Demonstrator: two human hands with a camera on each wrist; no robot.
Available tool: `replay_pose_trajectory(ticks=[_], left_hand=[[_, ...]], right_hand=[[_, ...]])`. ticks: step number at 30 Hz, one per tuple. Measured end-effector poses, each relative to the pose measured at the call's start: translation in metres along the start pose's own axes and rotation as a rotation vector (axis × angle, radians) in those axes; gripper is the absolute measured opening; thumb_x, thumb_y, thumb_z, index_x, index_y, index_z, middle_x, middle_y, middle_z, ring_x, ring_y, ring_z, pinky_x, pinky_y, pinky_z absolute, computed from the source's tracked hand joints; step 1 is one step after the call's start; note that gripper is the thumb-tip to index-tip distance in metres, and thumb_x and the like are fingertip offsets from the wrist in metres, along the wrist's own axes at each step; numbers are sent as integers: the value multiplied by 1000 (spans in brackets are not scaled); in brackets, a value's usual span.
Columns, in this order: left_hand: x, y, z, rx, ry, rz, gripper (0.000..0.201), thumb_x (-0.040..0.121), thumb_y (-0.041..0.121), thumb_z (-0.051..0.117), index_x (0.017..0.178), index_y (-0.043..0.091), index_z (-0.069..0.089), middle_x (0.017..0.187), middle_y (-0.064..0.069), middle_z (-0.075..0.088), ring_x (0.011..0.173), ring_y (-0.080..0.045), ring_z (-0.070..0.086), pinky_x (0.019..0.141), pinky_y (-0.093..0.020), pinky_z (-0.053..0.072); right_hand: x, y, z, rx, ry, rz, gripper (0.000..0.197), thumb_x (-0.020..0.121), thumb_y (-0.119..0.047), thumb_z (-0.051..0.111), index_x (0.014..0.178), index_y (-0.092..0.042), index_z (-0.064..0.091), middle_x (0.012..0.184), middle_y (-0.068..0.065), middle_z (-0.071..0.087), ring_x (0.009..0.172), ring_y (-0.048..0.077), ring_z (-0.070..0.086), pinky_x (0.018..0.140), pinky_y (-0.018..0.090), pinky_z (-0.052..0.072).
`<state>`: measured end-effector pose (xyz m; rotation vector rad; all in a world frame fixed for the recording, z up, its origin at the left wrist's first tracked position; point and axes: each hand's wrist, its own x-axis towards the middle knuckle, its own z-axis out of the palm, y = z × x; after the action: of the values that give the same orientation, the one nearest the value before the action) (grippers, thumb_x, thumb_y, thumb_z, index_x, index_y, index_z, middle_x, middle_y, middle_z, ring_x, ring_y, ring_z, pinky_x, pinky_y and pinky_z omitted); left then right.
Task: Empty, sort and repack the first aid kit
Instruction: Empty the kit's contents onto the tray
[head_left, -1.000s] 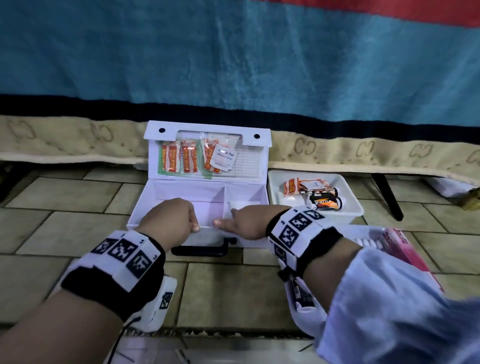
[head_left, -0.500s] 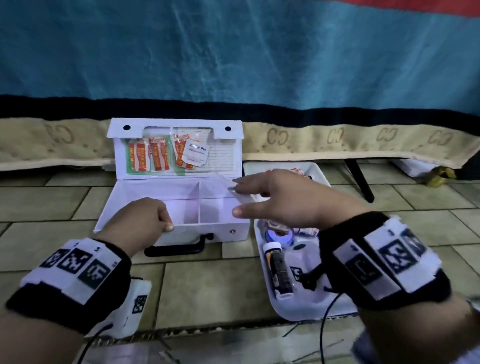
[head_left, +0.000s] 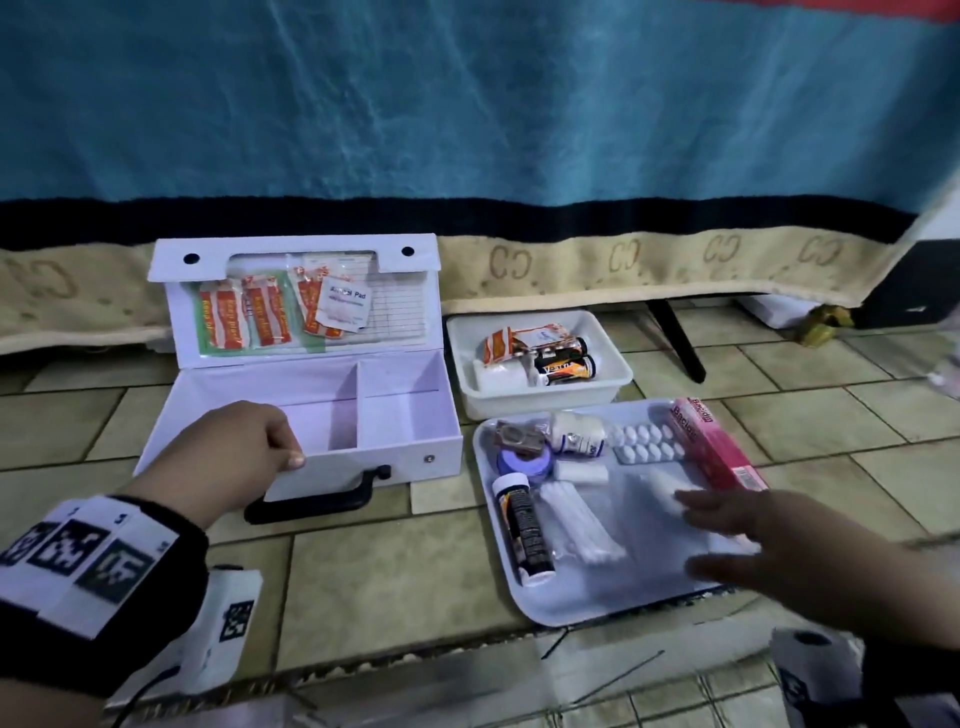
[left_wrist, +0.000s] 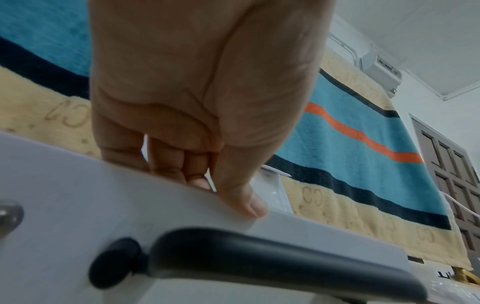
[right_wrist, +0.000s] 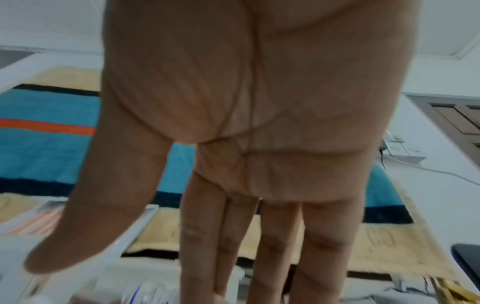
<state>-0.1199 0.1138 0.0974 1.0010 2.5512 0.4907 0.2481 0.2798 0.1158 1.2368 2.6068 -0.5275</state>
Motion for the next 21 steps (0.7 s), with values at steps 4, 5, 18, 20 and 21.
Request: replay_pose_trajectory(ticks=[4, 5, 18, 20, 21], left_hand=[[-1, -1, 1, -2, 19, -1, 17, 83, 15, 69, 67, 15, 62, 76, 1, 64, 70, -17, 58, 61, -29, 42], [-1, -1, 2, -3, 20, -3, 17, 83, 15, 69, 67, 15, 62, 77, 2, 63, 71, -17, 58, 62, -29, 42], [-3, -1, 1, -18, 5, -13, 24, 85, 16, 65, 63, 23, 57, 82, 9, 63, 85, -15, 59, 77, -29, 47], [-5, -2, 3, -33, 35, -13, 26, 85, 15, 62, 62, 24, 56, 86, 7, 64, 88, -16, 58, 79, -30, 47], [-7, -2, 4, -32, 49, -13, 26, 86, 15, 61, 63, 25, 55, 87, 6, 64, 90, -16, 58, 78, -29, 46]], right_hand=[[8, 4, 17, -44, -58, 25, 48, 82, -44, 66, 127, -28, 59, 145, -25, 36, 130, -3, 40, 89, 8, 26], [10, 1, 17, -59, -73, 24, 41, 84, -43, 65, 122, -28, 63, 146, -22, 37, 129, -1, 42, 89, 9, 28], [107, -179, -42, 39, 36, -444, 49, 90, -40, 57, 137, -26, 47, 135, -6, 53, 113, 12, 53, 96, 25, 40], [135, -199, -43, -41, -8, -444, 59, 91, -40, 55, 143, -20, 36, 146, -1, 43, 129, 16, 45, 104, 27, 35], [147, -207, -46, -85, -12, -426, 61, 91, -39, 55, 144, -16, 33, 148, 2, 39, 132, 19, 41, 107, 29, 33]])
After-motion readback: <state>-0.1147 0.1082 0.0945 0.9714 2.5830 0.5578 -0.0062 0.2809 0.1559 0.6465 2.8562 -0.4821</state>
